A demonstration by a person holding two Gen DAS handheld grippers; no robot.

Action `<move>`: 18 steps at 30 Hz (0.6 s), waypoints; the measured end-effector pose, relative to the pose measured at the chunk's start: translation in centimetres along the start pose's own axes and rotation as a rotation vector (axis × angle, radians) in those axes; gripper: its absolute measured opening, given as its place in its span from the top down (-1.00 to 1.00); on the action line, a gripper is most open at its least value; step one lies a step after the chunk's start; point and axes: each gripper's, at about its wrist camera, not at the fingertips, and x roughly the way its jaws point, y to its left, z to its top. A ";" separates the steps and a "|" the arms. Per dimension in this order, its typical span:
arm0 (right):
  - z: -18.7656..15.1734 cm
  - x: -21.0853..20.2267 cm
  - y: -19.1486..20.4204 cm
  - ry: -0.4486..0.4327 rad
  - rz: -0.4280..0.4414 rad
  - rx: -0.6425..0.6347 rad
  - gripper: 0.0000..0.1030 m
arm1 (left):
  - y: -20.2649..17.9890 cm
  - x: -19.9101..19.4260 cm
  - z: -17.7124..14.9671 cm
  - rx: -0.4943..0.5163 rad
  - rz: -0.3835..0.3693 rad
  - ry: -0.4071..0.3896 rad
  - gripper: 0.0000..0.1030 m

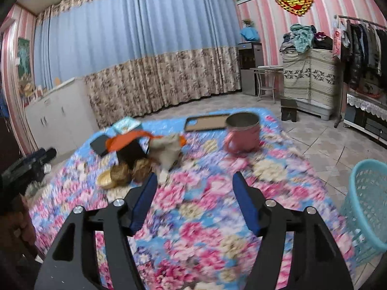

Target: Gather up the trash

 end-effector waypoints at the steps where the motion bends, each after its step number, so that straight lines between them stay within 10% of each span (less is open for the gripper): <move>1: 0.0 0.3 0.3 0.018 -0.003 0.002 -0.27 | 0.4 0.1 -0.3 -0.016 0.000 0.019 -0.32; 18: 0.0 -0.4 3.8 -0.017 0.018 -0.109 -0.46 | 0.3 0.5 -1.5 -0.029 0.031 0.056 -0.64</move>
